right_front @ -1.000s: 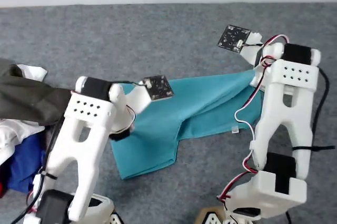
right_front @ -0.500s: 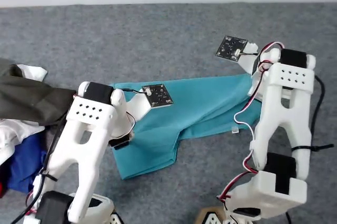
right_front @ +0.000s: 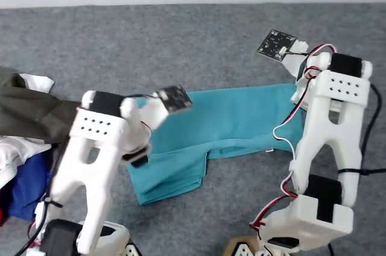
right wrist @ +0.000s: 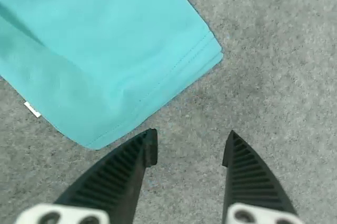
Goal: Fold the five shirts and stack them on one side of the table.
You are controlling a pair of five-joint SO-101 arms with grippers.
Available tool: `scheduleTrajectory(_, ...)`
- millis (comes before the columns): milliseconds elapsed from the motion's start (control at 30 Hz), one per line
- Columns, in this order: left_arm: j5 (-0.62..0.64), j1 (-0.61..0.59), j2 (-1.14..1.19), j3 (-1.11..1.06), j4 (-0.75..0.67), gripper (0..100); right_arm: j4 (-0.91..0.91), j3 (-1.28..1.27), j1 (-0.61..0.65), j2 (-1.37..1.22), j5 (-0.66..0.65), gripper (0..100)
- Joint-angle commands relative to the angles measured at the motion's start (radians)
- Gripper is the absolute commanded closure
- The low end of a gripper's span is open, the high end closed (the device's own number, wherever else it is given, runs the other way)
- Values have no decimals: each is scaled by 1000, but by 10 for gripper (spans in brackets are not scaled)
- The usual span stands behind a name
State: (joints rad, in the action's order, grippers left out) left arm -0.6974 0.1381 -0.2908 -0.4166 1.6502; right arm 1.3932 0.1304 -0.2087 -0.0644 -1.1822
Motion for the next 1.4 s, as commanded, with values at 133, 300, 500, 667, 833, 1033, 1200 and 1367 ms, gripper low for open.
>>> scheduleTrajectory(133, 57, -133, -23, -25, -373, 950, -127, 46, 44, -45, 81, 988)
scheduleTrajectory(300, 60, -137, -23, -176, -575, 994, -133, 46, 96, -87, 212, 990)
scheduleTrajectory(500, 112, -140, -23, -335, -802, 994, -189, 46, 134, -177, 313, 988)
scheduleTrajectory(667, 172, -140, 5, -360, -902, 994, -255, 46, 133, -262, 356, 988)
scheduleTrajectory(833, 249, -158, 77, -300, -872, 994, -220, 48, 153, -252, 411, 988)
scheduleTrajectory(1033, 410, -236, 29, -134, -629, 994, 8, 48, 243, -168, 431, 988)
scheduleTrajectory(1200, 489, -350, -84, -101, -534, 994, 179, 48, 352, -142, 442, 988)
scheduleTrajectory(1367, 512, -493, -203, -104, -477, 994, 246, 18, 470, -151, 522, 988)
